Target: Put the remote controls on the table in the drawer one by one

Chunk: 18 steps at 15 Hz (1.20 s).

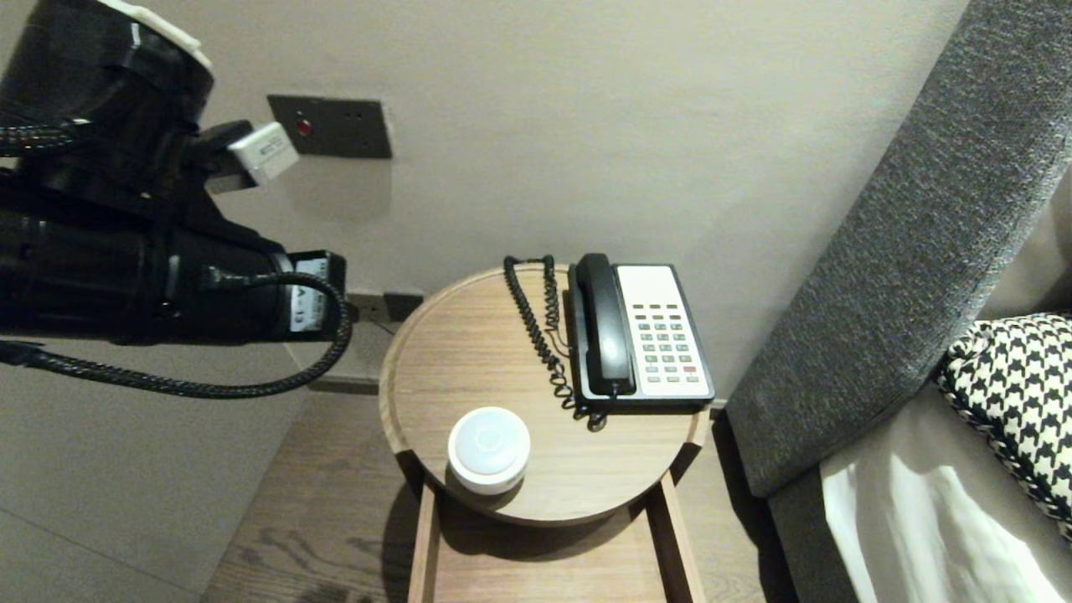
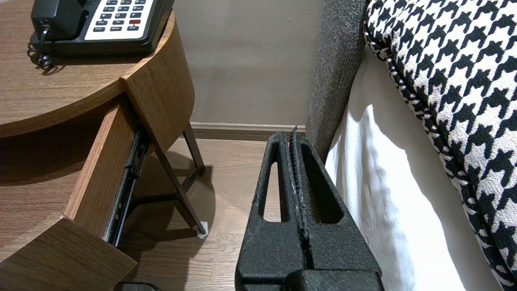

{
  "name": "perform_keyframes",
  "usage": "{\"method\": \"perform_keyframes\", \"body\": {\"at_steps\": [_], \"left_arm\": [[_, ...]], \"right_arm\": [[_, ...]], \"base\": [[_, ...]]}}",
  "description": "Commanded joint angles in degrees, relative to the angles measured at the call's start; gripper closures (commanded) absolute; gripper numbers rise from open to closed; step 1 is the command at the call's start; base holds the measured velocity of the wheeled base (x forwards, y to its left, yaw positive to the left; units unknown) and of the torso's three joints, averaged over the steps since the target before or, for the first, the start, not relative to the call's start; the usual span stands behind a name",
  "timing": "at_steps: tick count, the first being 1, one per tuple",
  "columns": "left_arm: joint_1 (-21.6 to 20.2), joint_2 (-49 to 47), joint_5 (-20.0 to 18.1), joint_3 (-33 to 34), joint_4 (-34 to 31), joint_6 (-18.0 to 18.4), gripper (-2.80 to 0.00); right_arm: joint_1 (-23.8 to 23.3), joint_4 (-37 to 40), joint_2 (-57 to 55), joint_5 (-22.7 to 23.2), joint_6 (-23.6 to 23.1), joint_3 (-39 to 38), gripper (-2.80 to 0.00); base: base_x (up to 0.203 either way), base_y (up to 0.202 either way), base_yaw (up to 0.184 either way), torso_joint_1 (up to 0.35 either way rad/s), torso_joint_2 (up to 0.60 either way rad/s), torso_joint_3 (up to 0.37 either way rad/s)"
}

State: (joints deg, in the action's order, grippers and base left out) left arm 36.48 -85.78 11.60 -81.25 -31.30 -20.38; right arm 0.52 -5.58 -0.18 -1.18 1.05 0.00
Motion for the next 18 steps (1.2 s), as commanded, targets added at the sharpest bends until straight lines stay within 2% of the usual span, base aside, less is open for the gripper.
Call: {"method": "perform_keyframes", "body": {"at_steps": [1,3,5,6,7,9,15,18], "left_arm": [[5.08,-6.77,1.05,-3.28,-0.7,-0.93,0.0],[8.14,-8.82,1.24,-5.14,-1.21,-1.51,0.0],[9.75,-11.24,1.34,-7.44,-3.45,-3.83,0.0],[10.13,-12.32,1.45,-7.73,-4.44,-5.09,-2.32],[10.69,-12.84,1.5,-7.56,-4.9,-5.72,-2.8],[11.58,-13.61,2.96,-7.45,-4.92,-7.53,-2.8],[14.41,-17.71,15.39,-5.87,-2.77,-8.87,-2.8],[15.55,-18.11,16.22,-6.32,-2.42,-8.84,-2.8]], "right_arm": [[0.0,-0.04,0.01,-0.05,0.01,-2.29,0.0],[0.0,-0.04,0.01,-0.05,0.01,-2.29,0.0],[0.0,-0.04,0.01,-0.05,0.01,-2.29,0.0],[0.0,-0.04,0.01,-0.05,0.01,-2.29,0.0],[0.0,-0.04,0.01,-0.05,0.01,-2.29,0.0],[0.0,-0.04,0.01,-0.05,0.01,-2.29,0.0],[0.0,-0.04,0.01,-0.05,0.01,-2.29,0.0],[0.0,-0.04,0.01,-0.05,0.01,-2.29,0.0]], "base": [[0.0,0.0,0.0,0.0,0.0,0.0],[0.0,0.0,0.0,0.0,0.0,0.0],[0.0,0.0,0.0,0.0,0.0,0.0],[0.0,0.0,0.0,0.0,0.0,0.0],[0.0,0.0,0.0,0.0,0.0,0.0],[0.0,0.0,0.0,0.0,0.0,0.0],[0.0,0.0,0.0,0.0,0.0,0.0],[0.0,0.0,0.0,0.0,0.0,0.0]]}}
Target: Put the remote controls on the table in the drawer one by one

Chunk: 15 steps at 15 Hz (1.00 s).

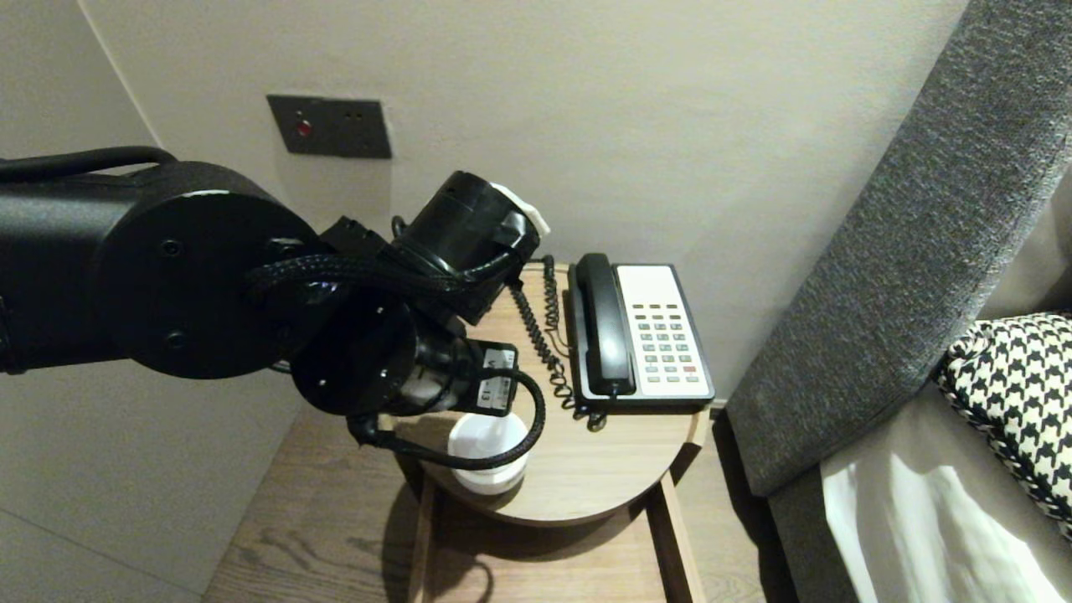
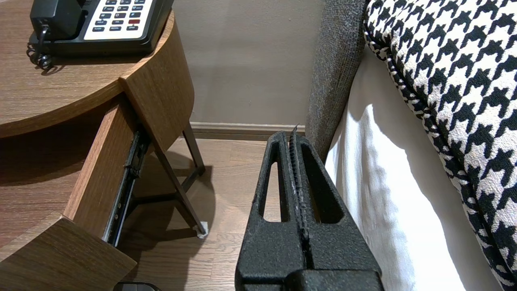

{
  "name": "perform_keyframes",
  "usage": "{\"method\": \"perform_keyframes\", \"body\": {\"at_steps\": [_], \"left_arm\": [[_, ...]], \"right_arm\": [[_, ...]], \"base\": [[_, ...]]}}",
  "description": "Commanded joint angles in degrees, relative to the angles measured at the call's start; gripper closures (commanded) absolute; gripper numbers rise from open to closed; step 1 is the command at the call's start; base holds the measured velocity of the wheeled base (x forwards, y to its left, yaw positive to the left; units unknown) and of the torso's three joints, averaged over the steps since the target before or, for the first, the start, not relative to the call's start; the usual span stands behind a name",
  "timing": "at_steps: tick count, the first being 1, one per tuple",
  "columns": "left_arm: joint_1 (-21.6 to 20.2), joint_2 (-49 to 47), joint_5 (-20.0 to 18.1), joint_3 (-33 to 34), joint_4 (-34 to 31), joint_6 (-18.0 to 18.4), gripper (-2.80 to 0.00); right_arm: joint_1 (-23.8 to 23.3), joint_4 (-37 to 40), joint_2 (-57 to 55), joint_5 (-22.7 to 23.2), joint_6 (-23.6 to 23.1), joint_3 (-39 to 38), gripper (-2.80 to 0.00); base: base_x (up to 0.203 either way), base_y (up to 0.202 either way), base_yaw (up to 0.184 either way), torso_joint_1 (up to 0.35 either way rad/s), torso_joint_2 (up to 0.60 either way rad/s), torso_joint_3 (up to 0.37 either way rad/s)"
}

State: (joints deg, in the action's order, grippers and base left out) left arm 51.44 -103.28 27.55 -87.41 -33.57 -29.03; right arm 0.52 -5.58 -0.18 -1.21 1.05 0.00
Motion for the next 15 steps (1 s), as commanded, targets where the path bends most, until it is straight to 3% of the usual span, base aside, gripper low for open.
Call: {"method": "perform_keyframes", "body": {"at_steps": [1,6,11,15], "left_arm": [[1.21,-0.61,0.32,0.14,0.61,-0.24,-2.8],[2.61,-2.28,0.28,1.62,2.18,-1.1,-2.8],[2.69,-2.56,0.16,8.93,7.99,-2.35,-2.8],[3.1,-4.0,-0.04,8.66,8.43,-2.35,-2.8]], "right_arm": [[0.0,-0.04,0.01,0.07,0.01,-2.29,0.0],[0.0,-0.04,-0.07,-0.02,0.01,-2.29,0.0],[0.0,-0.04,0.01,-0.01,0.01,-2.29,0.0],[0.0,-0.04,0.01,-0.02,0.01,-2.29,0.0]], "base": [[0.0,0.0,0.0,0.0,0.0,0.0],[0.0,0.0,0.0,0.0,0.0,0.0],[0.0,0.0,0.0,0.0,0.0,0.0],[0.0,0.0,0.0,0.0,0.0,0.0]]}}
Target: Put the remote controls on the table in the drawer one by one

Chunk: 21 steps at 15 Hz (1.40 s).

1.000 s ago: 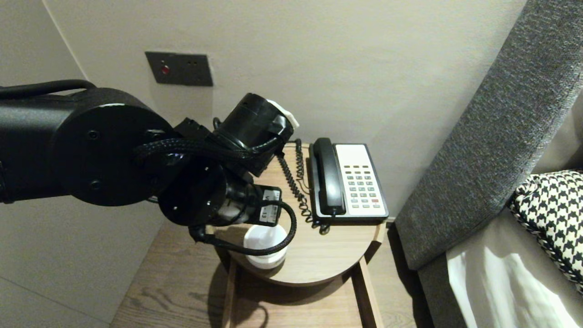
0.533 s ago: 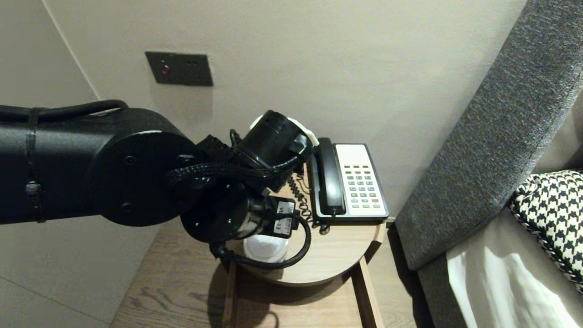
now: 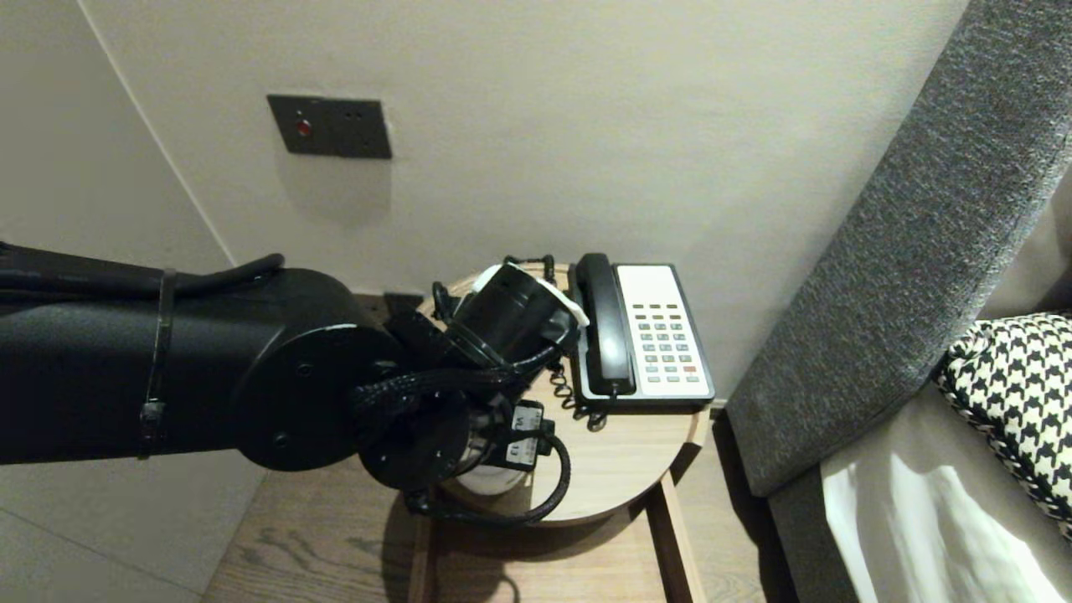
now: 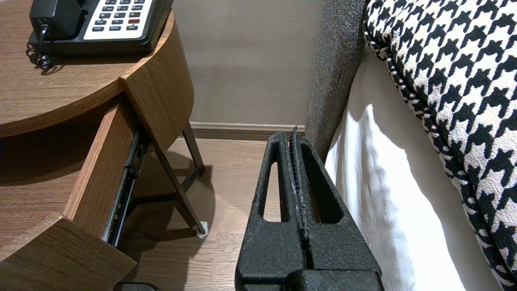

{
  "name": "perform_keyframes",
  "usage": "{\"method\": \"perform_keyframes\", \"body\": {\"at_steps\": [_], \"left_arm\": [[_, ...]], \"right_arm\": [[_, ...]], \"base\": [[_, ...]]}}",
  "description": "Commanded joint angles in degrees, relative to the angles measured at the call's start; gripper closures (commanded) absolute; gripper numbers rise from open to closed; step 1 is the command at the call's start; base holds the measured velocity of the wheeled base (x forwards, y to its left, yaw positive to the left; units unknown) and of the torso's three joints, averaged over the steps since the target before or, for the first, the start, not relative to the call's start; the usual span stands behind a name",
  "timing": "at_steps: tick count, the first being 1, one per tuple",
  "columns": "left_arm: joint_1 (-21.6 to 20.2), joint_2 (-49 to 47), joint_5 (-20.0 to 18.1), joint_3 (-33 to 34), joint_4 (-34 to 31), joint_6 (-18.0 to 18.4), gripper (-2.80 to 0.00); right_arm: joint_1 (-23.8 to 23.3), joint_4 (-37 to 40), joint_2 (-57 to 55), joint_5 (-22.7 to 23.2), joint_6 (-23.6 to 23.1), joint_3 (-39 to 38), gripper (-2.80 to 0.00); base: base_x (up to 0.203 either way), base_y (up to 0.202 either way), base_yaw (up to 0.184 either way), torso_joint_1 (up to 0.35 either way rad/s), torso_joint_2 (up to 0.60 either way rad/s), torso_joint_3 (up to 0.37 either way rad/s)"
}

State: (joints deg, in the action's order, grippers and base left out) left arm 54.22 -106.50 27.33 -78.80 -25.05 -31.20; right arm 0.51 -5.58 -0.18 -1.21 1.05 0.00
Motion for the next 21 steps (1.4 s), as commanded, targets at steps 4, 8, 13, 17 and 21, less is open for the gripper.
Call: {"method": "perform_keyframes", "body": {"at_steps": [4,8,13,17,21], "left_arm": [[0.72,-1.52,0.18,0.49,0.98,-0.19,-2.8],[0.63,-1.78,0.44,1.37,1.15,-0.36,-2.8],[0.56,-2.64,0.35,3.4,3.43,-0.35,-2.8],[0.36,-3.1,0.27,4.09,4.05,-0.36,-2.8],[0.01,-3.63,0.32,4.18,4.05,-0.73,-2.8]], "right_arm": [[0.02,-0.04,0.0,-0.02,0.01,-2.29,0.0],[0.02,-0.04,0.01,-0.02,0.01,-2.29,0.0],[0.02,-0.04,0.01,-0.02,0.01,-2.29,0.0],[0.02,-0.04,0.01,-0.02,0.01,-2.29,0.0],[0.02,-0.04,0.01,-0.02,0.01,-2.29,0.0]], "base": [[0.0,0.0,0.0,0.0,0.0,0.0],[0.0,0.0,0.0,0.0,0.0,0.0],[0.0,0.0,0.0,0.0,0.0,0.0],[0.0,0.0,0.0,0.0,0.0,0.0],[0.0,0.0,0.0,0.0,0.0,0.0]]}}
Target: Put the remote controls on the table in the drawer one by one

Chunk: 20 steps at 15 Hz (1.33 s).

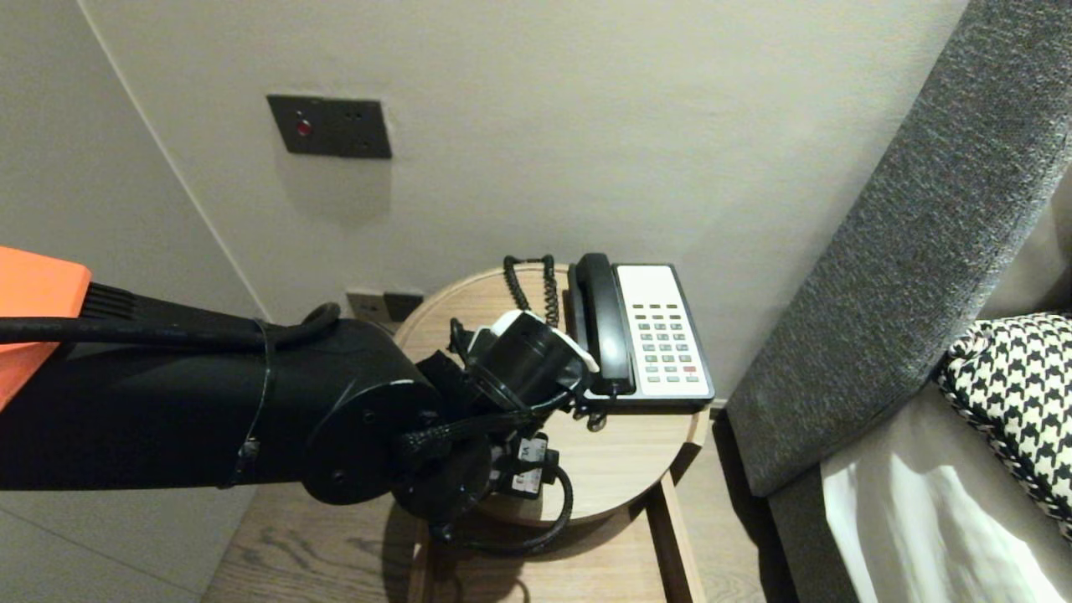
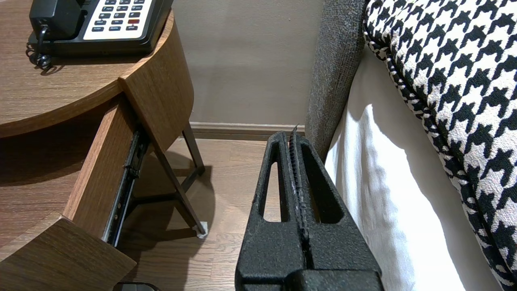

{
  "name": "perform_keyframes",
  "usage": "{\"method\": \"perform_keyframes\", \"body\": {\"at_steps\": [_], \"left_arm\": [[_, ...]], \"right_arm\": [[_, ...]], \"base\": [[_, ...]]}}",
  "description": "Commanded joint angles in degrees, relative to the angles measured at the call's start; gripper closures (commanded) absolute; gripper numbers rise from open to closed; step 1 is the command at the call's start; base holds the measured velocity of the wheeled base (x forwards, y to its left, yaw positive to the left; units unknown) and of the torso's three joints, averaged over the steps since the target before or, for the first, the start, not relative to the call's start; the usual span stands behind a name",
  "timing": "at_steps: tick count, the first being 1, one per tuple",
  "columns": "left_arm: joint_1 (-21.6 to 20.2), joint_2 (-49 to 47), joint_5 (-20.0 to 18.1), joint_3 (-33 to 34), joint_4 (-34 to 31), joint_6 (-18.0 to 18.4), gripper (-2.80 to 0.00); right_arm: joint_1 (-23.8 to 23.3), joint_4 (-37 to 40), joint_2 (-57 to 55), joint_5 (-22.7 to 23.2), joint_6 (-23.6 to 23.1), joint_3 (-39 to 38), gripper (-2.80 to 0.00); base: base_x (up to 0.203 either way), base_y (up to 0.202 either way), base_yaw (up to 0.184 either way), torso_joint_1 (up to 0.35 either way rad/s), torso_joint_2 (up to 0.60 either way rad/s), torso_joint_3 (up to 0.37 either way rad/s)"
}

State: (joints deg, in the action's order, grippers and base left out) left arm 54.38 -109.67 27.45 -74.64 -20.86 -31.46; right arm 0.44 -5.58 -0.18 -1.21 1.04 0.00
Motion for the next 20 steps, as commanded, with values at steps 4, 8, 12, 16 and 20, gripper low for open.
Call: {"method": "perform_keyframes", "body": {"at_steps": [4,8,12,16,20], "left_arm": [[-0.42,-0.72,0.15,-0.24,-0.15,-0.97,0.0],[-0.42,-0.45,0.06,-0.24,-0.24,-0.88,0.0],[0.16,2.01,-1.45,-0.32,-1.09,-0.47,0.0],[0.62,11.1,-12.6,0.2,-8.05,0.26,0.0],[4.59,15.68,-17.51,7.37,-10.41,2.3,0.0]], "right_arm": [[0.09,-0.04,-0.01,-0.02,0.02,-2.29,0.0],[0.09,-0.04,0.01,-0.02,0.02,-2.29,0.0],[0.09,-0.04,0.01,-0.02,0.02,-2.29,0.0],[0.09,-0.04,0.01,-0.02,0.02,-2.29,0.0],[0.09,-0.04,0.01,0.06,0.02,-2.29,0.0]], "base": [[0.0,0.0,0.0,0.0,0.0,0.0],[0.0,0.0,0.0,0.0,0.0,0.0],[0.0,0.0,0.0,0.0,0.0,0.0],[0.0,0.0,0.0,0.0,0.0,0.0],[0.0,0.0,0.0,0.0,0.0,0.0]]}}
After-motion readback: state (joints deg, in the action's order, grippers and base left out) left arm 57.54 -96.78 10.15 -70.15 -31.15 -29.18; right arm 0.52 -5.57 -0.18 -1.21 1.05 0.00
